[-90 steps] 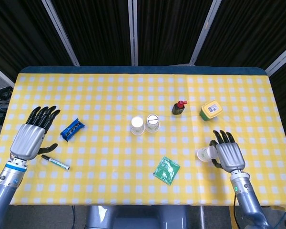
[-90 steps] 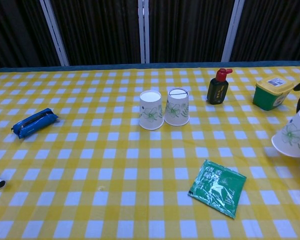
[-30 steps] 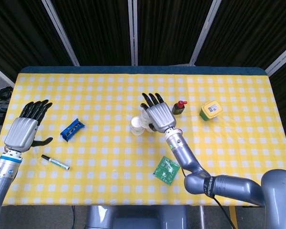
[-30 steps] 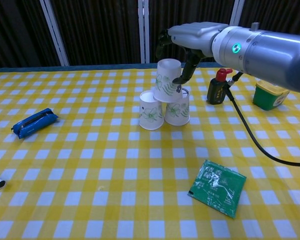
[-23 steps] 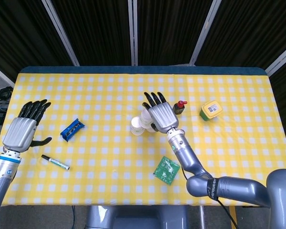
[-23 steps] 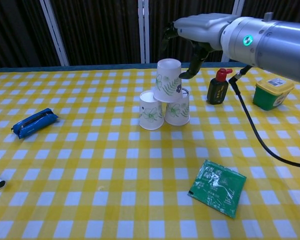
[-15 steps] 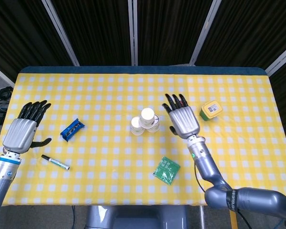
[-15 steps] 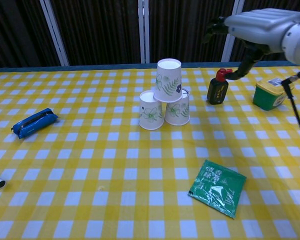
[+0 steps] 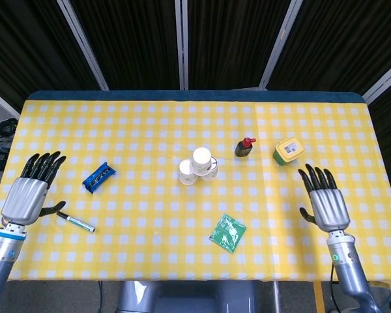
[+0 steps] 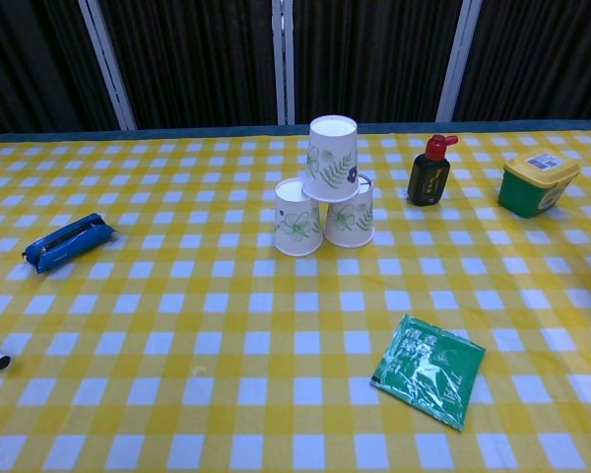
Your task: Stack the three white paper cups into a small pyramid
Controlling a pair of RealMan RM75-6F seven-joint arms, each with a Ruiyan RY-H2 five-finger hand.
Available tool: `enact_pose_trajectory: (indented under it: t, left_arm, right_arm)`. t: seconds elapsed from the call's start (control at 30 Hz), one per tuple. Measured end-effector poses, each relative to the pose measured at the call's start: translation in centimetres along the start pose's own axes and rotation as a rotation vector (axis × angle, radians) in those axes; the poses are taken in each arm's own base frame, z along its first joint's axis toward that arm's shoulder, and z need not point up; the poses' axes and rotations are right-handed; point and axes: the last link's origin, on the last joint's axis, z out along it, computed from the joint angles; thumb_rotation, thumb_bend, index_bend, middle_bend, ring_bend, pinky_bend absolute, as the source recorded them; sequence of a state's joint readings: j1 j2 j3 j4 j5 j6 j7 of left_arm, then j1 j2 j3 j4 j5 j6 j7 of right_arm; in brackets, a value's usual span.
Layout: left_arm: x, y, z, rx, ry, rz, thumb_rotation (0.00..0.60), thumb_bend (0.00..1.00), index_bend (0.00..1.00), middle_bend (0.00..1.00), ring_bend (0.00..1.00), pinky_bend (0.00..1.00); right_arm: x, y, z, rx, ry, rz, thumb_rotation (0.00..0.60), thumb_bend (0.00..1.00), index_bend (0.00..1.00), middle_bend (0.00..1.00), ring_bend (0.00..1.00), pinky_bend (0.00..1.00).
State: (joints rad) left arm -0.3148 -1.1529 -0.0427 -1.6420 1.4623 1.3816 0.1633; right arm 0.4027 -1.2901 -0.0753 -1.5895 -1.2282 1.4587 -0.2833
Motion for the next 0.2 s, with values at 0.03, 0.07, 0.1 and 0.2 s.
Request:
enact_pose_trajectory:
  t: [0.03,0.07,0.1,0.2]
  left_arm:
    - [-0.3,-0.2,-0.5,0.006,-0.004,0.004,0.600,0.16,0.00,0.00,0.00,0.00]
    - [-0.5,-0.4,-0.8,0.010,-0.006,0.006,0.600,0.15,0.00,0.00,0.00,0.00]
    - [-0.6,-0.5,-1.1,0.013,-0.007,0.009,0.600,0.15,0.00,0.00,0.00,0.00]
    - [-1.3,-0.8,-2.1,0.020,-0.015,0.021,0.600,0.15,0.00,0.00,0.00,0.00]
  right_arm:
    - [-0.3,0.5,-0.6,-0.008,-0.005,0.004,0.600,0.14,0.00,0.00,0.00,0.00]
    - [-0.5,1.0,-1.1,-0.014,-0.008,0.007,0.600,0.14,0.00,0.00,0.00,0.00]
    - [-0.8,1.6,-1.8,-0.022,-0.011,0.010,0.600,0.14,0.00,0.00,0.00,0.00]
    - [-1.2,2.6,-3.1,-0.028,-0.016,0.013,0.600,0.14,0.00,0.00,0.00,0.00]
